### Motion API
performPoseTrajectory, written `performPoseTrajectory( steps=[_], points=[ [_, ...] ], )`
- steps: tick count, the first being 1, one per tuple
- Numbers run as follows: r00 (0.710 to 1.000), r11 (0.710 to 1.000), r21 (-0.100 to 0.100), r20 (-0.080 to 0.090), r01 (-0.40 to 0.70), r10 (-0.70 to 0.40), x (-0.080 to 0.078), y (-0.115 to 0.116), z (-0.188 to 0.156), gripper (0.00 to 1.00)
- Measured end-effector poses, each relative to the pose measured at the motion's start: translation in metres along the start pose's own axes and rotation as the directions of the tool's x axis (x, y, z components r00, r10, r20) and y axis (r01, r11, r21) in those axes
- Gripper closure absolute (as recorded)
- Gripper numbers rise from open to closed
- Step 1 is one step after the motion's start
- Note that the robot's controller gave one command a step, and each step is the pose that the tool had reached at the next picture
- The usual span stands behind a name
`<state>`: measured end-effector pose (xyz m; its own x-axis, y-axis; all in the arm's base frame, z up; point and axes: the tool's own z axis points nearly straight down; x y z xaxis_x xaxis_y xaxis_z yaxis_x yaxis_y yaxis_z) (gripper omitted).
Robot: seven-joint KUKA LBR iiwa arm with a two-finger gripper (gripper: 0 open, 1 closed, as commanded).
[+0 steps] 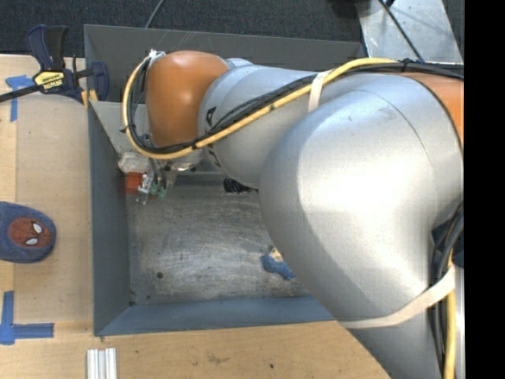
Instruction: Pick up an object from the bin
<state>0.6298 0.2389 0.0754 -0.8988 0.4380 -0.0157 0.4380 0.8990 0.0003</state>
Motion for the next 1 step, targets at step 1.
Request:
performPoseTrajectory(
  steps=[1],
  points=[
    [0.972,0.972,-0.008,-0.006,0.235,-0.235,0.0244,-0.0195,-0.1598,1.00]
  ],
)
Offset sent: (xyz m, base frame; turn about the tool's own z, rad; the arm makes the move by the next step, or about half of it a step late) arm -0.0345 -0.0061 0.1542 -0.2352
